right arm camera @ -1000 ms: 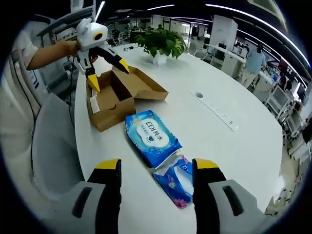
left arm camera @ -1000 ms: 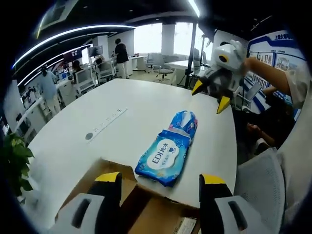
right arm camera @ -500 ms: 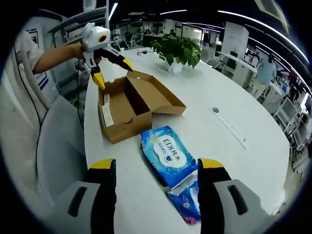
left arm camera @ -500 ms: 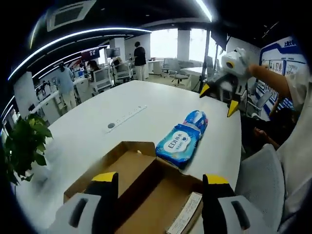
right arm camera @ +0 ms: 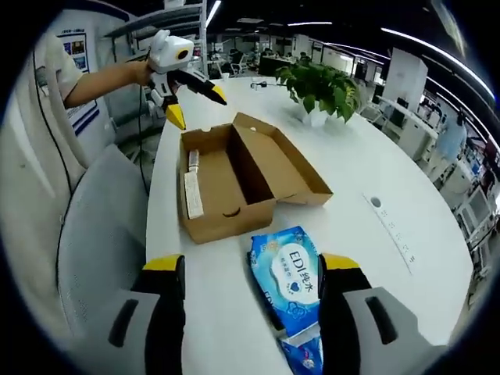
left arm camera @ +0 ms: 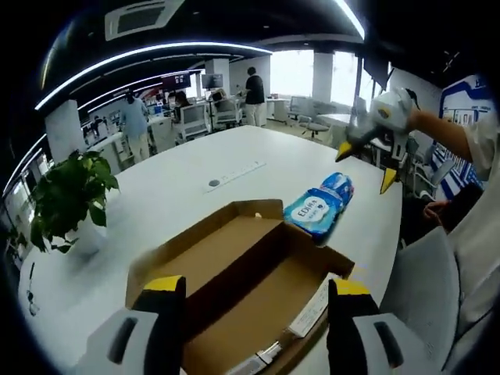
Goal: Operate the shoe box by opening the lid, removing the specified soft item, and placing it in the target area until the item is outside and the box remains undamaged.
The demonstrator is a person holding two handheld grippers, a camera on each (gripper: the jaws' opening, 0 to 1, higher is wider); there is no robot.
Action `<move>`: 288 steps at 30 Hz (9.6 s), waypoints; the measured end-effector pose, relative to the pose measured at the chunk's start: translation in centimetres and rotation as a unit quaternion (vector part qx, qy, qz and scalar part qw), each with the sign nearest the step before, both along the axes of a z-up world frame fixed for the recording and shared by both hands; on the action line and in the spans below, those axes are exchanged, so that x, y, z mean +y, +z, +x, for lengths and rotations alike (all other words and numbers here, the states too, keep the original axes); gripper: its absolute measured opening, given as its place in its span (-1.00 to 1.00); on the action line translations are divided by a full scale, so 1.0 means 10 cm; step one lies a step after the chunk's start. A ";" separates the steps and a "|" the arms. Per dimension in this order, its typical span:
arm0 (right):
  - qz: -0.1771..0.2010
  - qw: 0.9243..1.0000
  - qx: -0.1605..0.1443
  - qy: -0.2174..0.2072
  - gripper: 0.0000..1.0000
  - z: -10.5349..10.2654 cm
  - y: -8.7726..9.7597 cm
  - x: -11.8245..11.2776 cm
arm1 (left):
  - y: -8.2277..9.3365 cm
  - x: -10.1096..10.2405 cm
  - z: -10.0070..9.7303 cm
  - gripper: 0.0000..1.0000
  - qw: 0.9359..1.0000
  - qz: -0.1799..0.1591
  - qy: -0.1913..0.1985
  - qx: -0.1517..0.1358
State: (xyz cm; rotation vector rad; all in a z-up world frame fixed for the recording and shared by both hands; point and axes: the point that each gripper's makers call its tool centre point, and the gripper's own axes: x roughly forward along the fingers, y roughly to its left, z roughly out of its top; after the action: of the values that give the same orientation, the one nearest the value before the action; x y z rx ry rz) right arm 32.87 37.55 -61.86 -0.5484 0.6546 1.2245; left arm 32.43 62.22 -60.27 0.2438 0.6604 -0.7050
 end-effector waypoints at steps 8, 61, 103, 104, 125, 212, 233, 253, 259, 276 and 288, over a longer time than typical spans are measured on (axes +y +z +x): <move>-0.009 0.999 0.002 0.046 0.22 -0.08 -0.14 0.29 | -0.09 0.37 -0.11 0.44 0.999 0.002 0.047 0.001; -0.036 0.978 0.068 0.193 0.00 -0.29 -1.03 1.50 | -1.06 1.26 -0.50 -0.86 0.956 -0.035 0.266 0.122; -0.059 0.971 0.091 0.211 -0.63 -0.37 -1.22 1.53 | -1.09 1.26 -0.49 -0.85 0.952 -0.042 0.274 0.127; -0.061 0.972 0.090 0.209 -0.63 -0.37 -1.24 1.53 | -1.09 1.26 -0.49 -0.85 0.952 -0.041 0.274 0.127; -0.049 0.972 0.079 0.215 -0.69 -0.39 -1.17 1.58 | -1.09 1.26 -0.49 -0.85 0.952 -0.042 0.275 0.124; 0.001 0.996 -0.037 0.086 -0.71 0.25 0.35 0.19 | -1.08 1.22 -0.51 -0.86 0.956 0.003 0.261 0.138; -0.029 0.998 -0.026 0.041 -0.71 0.67 0.08 -0.49 | -1.09 1.22 -0.50 -0.86 0.953 0.011 0.262 0.150; -0.063 0.998 -0.011 0.016 -0.70 1.15 -0.35 -0.96 | -1.10 1.23 -0.50 -0.86 0.950 0.019 0.267 0.164; -0.077 0.997 -0.005 0.014 -0.70 1.25 -0.49 -1.09 | -1.11 1.23 -0.49 -0.86 0.948 0.026 0.266 0.171; -0.124 0.992 0.011 0.017 -0.70 1.42 -0.88 -1.54 | -1.12 1.23 -0.49 -0.86 0.947 0.047 0.259 0.186; -0.152 0.987 0.005 0.044 -0.70 1.36 -0.95 -1.72 | -1.13 1.24 -0.49 -0.86 0.946 0.057 0.257 0.191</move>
State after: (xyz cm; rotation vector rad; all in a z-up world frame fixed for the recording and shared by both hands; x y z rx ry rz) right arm 46.44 20.33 -71.36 -0.8321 0.8394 1.2175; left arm 27.50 74.58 -71.52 0.0319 1.0883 -0.2076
